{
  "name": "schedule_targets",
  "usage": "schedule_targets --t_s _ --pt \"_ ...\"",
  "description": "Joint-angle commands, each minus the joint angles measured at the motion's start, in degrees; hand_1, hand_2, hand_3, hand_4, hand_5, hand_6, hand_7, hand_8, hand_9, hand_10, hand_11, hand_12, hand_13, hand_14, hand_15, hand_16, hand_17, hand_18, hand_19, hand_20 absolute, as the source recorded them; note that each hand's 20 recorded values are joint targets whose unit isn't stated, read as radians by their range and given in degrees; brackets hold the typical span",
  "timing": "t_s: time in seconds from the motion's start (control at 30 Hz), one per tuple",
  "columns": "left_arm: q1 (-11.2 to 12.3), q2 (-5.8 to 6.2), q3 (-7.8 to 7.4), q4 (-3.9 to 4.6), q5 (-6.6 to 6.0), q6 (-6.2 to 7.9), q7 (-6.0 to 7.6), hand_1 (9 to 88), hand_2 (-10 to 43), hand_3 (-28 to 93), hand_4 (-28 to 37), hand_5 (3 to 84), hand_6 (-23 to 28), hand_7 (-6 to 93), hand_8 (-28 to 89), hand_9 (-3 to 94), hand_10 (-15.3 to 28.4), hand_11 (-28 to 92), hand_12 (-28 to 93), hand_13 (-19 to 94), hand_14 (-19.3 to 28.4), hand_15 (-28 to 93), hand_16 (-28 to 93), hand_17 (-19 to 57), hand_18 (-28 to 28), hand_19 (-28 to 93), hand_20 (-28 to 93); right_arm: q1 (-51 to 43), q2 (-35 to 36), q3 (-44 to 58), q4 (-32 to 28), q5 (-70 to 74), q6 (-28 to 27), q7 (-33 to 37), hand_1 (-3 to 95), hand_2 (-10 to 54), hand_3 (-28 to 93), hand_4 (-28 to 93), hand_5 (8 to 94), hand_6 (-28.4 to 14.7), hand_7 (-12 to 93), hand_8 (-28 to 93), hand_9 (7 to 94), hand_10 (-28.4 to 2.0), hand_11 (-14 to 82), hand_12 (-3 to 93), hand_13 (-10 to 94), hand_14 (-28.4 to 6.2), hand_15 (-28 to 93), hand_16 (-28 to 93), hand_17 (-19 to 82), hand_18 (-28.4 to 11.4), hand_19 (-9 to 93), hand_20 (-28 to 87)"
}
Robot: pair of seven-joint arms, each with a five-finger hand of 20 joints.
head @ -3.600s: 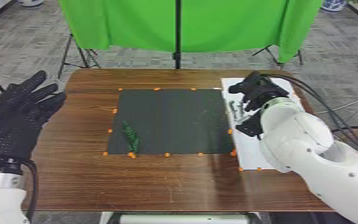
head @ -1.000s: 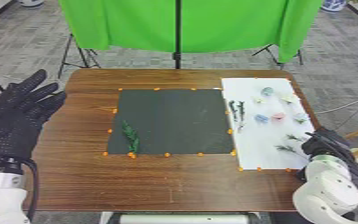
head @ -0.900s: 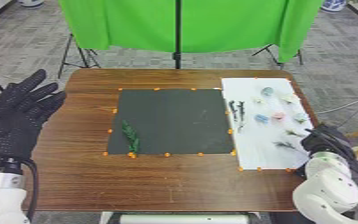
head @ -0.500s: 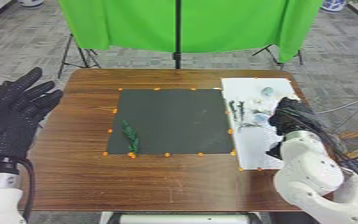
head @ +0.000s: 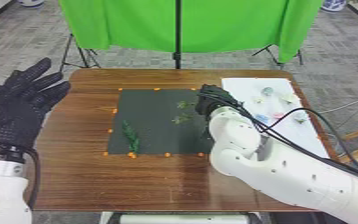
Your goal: Arrange flowers
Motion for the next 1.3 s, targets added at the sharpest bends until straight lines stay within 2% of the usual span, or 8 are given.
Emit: schedule_targets --t_s 0.03,0.33,0.57,0.77,0.87,1.03,1.2,1.3 --pt "-2.5 1.15 1.13 1.43 0.34 -1.61 -0.9 20.8 8.3 77 -28.3 38.0 10.4 10.8 -8 32.6 19.4 24 10 24 26.2 46 -9 -7.4 22.9 59 5 4.7 -8.8 -4.8 3.8 3.2 -0.6 1.0 56.9 -9.5 72 -28 88.9 -2.6 16 9 93.7 -8.3 37.8 16.6 94 -4.3 56 20 60 -17.4 93 44" --pt "-10.0 2.58 5.61 3.97 0.33 -3.96 -1.11 20.8 8.3 77 -28.3 38.0 10.4 10.9 -8 32.5 19.4 24 10 24 26.2 46 -9 -7.4 22.8 59 5 7.6 -13.1 -9.4 9.4 7.1 -1.3 4.0 56.0 -9.5 72 -28 88.7 -2.3 16 8 93.7 -8.3 38.1 16.4 94 -4.4 57 20 61 -17.5 93 45" --pt "-12.2 2.85 7.01 4.65 0.27 -4.7 -1.24 20.8 8.4 77 -28.3 38.1 10.4 10.7 -8 32.5 19.4 24 10 24 26.2 46 -9 -7.4 22.8 60 5 5.7 -14.7 -8.5 9.9 8.0 -2.4 5.2 54.7 -9.5 71 -28 88.3 -2.4 15 7 93.7 -8.4 37.8 16.3 94 -4.4 56 19 61 -17.5 93 45" --pt "-11.8 3.13 6.96 4.52 0.15 -4.59 -0.72 20.7 8.4 77 -28.3 38.0 10.4 10.8 -8 32.5 19.5 24 10 24 26.3 46 -9 -7.4 22.9 60 5 5.5 -15.1 -8.0 9.6 9.1 -4.3 5.6 50.9 -9.5 69 -28 83.6 -3.7 14 5 93.7 -9.4 34.7 17.1 92 -5.2 56 20 60 -17.5 93 45" --pt "-11.8 2.95 7.11 4.54 0.17 -4.7 -0.95 20.7 8.4 77 -28.3 38.1 10.4 10.8 -8 32.6 19.5 24 10 24 26.2 46 -9 -7.4 22.9 60 5 5.2 -15.1 -7.5 9.5 9.5 -4.4 5.7 48.9 -9.5 69 -27 80.3 -3.9 14 4 93.7 -9.9 32.5 17.8 92 -5.1 56 20 59 -17.5 93 44" --pt "-10.4 2.37 6.14 4.08 0.34 -4.44 -1.52 20.8 8.5 77 -28.3 38.1 10.4 10.8 -8 32.5 19.4 24 10 24 26.1 46 -9 -7.4 22.8 60 5 3.9 -14.6 -6.2 8.0 9.3 -6.0 5.1 44.9 -9.5 71 -27 75.9 -3.9 14 0 93.7 -10.5 30.9 18.4 91 -5.2 56 20 59 -17.5 93 44" --pt "-5.7 1.13 3.19 2.38 0.73 -3.46 -2.08 20.8 8.5 77 -28.3 38.1 10.4 10.8 -8 32.5 19.3 24 10 24 26.2 46 -9 -7.4 22.9 60 5 1.4 -12.6 -4.3 3.8 7.8 -7.1 3.0 41.5 -9.5 72 -25 74.0 -3.8 14 -10 93.5 -10.8 29.8 19.1 91 -5.3 56 19 59 -17.6 93 43" --pt "-2.4 0.72 1.45 1.3 0.74 -2.96 -1.43 20.8 8.4 77 -28.3 38.1 10.4 10.8 -8 32.4 19.3 24 10 24 26.2 46 -9 -7.4 22.8 60 5 1.2 -10.0 -4.2 0.8 7.6 -5.5 2.4 39.0 -8.8 72 -25 72.1 -4.0 14 -11 93.1 -11.3 29.6 19.2 91 -5.4 56 19 59 -17.6 93 43"
